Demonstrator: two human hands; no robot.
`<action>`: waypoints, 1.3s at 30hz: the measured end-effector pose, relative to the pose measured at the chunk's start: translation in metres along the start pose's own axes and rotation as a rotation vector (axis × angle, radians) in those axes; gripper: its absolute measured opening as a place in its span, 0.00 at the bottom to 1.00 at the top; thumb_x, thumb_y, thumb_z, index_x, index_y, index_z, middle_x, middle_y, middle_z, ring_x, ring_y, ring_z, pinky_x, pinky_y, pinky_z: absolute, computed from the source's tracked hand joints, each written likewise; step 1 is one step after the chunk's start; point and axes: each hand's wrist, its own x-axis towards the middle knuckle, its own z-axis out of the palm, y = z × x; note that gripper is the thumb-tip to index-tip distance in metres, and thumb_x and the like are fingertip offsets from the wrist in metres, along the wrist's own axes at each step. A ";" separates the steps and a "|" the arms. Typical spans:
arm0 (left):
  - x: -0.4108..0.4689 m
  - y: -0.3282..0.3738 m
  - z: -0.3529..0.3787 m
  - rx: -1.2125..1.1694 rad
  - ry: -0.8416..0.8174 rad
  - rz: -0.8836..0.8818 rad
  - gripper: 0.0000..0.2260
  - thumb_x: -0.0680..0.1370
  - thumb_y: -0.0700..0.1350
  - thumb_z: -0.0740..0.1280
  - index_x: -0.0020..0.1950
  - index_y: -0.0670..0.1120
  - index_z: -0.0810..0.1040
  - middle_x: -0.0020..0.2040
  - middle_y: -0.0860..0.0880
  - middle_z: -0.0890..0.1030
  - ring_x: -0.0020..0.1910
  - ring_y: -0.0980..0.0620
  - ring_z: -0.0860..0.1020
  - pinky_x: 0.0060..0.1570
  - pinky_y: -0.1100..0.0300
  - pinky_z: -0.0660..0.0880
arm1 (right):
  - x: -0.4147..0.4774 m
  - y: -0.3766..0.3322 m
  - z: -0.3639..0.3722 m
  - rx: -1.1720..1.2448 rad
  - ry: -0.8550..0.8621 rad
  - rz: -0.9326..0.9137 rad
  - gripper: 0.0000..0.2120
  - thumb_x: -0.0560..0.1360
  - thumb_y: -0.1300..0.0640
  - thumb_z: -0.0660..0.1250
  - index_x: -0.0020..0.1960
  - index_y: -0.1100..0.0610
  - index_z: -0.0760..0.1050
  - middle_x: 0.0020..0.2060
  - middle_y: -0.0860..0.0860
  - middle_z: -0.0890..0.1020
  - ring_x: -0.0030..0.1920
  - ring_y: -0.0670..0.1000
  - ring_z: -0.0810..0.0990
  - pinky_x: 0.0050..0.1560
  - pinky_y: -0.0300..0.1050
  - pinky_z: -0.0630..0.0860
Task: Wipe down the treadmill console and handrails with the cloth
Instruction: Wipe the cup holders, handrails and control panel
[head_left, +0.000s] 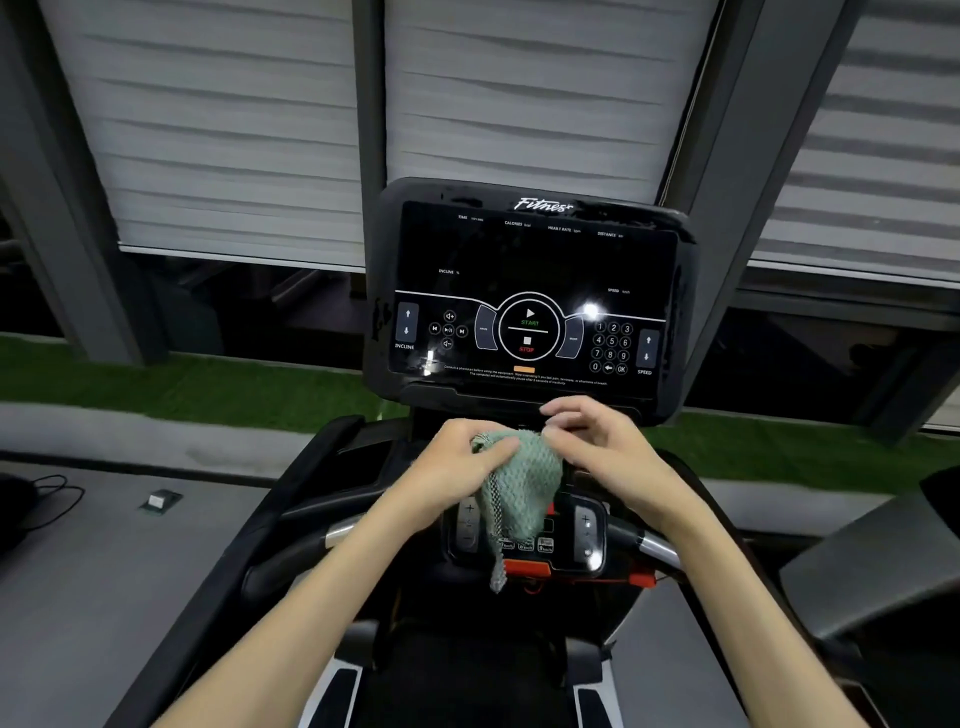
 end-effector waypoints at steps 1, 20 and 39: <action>-0.001 0.002 -0.001 -0.091 0.012 -0.017 0.06 0.80 0.42 0.66 0.54 0.48 0.82 0.45 0.52 0.84 0.41 0.60 0.82 0.35 0.70 0.73 | -0.002 0.004 0.000 -0.023 -0.061 0.036 0.17 0.75 0.54 0.70 0.63 0.47 0.73 0.55 0.53 0.80 0.55 0.50 0.81 0.57 0.46 0.78; -0.002 -0.039 0.004 0.427 -0.078 0.121 0.11 0.71 0.58 0.74 0.48 0.56 0.79 0.47 0.59 0.77 0.49 0.59 0.72 0.51 0.61 0.66 | -0.005 0.049 0.039 0.942 0.063 0.328 0.13 0.77 0.60 0.63 0.60 0.60 0.77 0.52 0.59 0.82 0.48 0.55 0.82 0.45 0.48 0.81; -0.008 -0.101 -0.010 0.458 0.153 0.096 0.27 0.73 0.56 0.72 0.70 0.51 0.70 0.67 0.54 0.70 0.67 0.56 0.68 0.67 0.60 0.65 | 0.013 0.071 0.059 -0.202 0.324 -0.005 0.13 0.73 0.53 0.73 0.56 0.48 0.77 0.46 0.44 0.83 0.50 0.46 0.81 0.56 0.48 0.78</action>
